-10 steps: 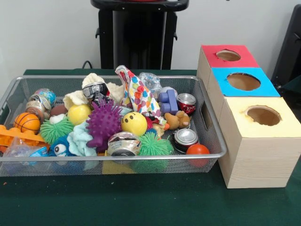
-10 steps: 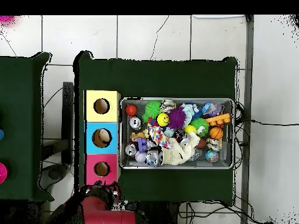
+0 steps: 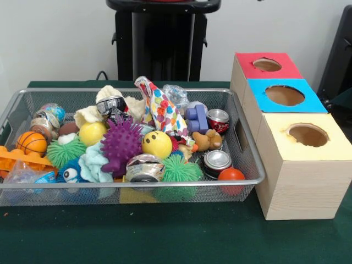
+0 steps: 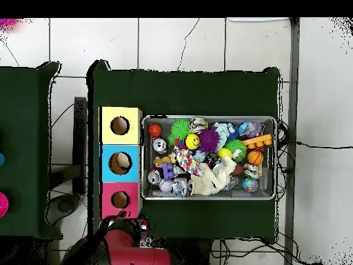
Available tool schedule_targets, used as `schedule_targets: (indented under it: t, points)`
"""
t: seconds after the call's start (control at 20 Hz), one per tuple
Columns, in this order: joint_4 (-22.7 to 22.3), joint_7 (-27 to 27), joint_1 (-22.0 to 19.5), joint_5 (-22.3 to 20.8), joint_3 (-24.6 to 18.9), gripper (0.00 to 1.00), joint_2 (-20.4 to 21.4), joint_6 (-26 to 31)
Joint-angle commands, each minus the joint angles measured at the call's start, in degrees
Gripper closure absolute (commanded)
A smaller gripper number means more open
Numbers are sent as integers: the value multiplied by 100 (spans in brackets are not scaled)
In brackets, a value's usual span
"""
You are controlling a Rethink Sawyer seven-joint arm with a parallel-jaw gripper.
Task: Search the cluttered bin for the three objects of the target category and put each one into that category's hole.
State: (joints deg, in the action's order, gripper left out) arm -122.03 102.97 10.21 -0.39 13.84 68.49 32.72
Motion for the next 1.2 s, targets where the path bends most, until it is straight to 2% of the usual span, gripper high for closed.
schedule_targets:
  t: [0.05, 0.5, 0.75, 1.2]
  points:
    - [135, 660, -576, 23, -234, 0, -476, -332]
    - [214, 688, -793, -141, -366, 0, -820, -769]
    - [232, 648, -931, -192, -433, 0, -1152, -1236]
    - [378, 755, -823, -231, -329, 0, -1813, -1907]
